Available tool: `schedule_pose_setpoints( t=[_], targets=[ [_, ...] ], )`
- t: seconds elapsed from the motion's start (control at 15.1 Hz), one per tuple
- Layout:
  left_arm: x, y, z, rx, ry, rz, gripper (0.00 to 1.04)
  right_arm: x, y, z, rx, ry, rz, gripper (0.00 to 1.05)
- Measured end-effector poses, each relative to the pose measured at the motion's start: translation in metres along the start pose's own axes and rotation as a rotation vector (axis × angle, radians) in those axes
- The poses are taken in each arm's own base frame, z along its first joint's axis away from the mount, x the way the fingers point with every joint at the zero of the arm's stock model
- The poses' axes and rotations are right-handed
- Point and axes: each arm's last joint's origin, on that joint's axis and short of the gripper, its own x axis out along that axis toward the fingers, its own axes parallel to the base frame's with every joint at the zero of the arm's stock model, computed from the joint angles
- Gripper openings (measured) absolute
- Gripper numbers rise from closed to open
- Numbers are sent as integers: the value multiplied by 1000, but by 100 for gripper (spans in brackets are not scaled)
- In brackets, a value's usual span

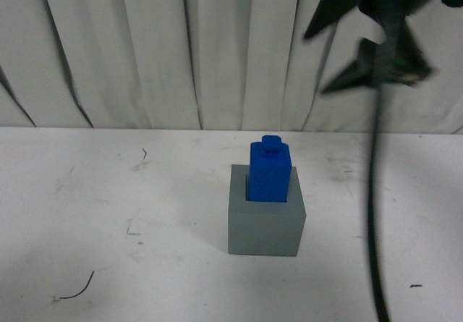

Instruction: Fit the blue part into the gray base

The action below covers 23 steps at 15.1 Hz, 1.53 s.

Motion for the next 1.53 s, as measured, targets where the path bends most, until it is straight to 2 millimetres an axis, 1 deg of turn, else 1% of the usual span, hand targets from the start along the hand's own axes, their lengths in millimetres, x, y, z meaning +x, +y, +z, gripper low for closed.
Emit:
schedule_pose_setpoints(
  t=[0.07, 0.13, 0.2, 0.27, 0.33, 0.4, 0.46, 0.53, 0.6, 0.66, 0.73, 0.93, 0.99, 1.06, 1.33, 1.39, 1.46, 1.53],
  targets=[
    [0, 0, 0, 0, 1, 0, 98, -11, 10, -4, 160, 102, -236, 79],
    [0, 0, 0, 0, 2, 3, 98, -30, 32, -11, 409, 121, -505, 68],
    [0, 0, 0, 0, 0, 3, 98, -48, 47, -20, 596, 60, -711, 59],
    [0, 0, 0, 0, 1, 3, 98, -69, 65, -32, 818, -88, -889, 48],
    [0, 0, 0, 0, 1, 3, 98, -80, 83, -40, 946, -204, -978, 39],
    [0, 0, 0, 0, 0, 1, 98, -85, 106, -47, 1054, -298, -1017, 28],
    [0, 0, 0, 0, 0, 1, 98, -83, 125, -50, 1106, -338, -1002, 19],
    [0, 0, 0, 0, 0, 1, 98, -79, 150, -53, 1148, -354, -958, 6],
    [0, 0, 0, 0, 1, 1, 98, -81, 163, -55, 1167, -359, -946, 2],
    [0, 0, 0, 0, 1, 1, 98, -89, 179, -59, 1181, -371, -962, 2],
    [0, 0, 0, 0, 1, 1, 98, -95, 189, -59, 1187, -382, -969, 2],
    [0, 0, 0, 0, 1, 1, 98, -102, 218, -64, 1199, -373, -955, 2],
    [0, 0, 0, 0, 1, 2, 98, -112, 235, -73, 1203, -369, -969, 2],
    [0, 0, 0, 0, 1, 1, 98, -117, 251, -71, 1204, -368, -965, 2],
    [0, 0, 0, 0, 1, 1, 98, -125, 272, -69, 1204, -369, -966, 2],
    [0, 0, 0, 0, 1, 1, 98, -125, 278, -69, 1188, -397, -989, 2],
    [0, 0, 0, 0, 0, 1, 98, -121, 286, -71, 1209, -361, -958, 2],
    [0, 0, 0, 0, 1, 1, 98, -122, 290, -71, 1215, -349, -948, 2]
  ],
)
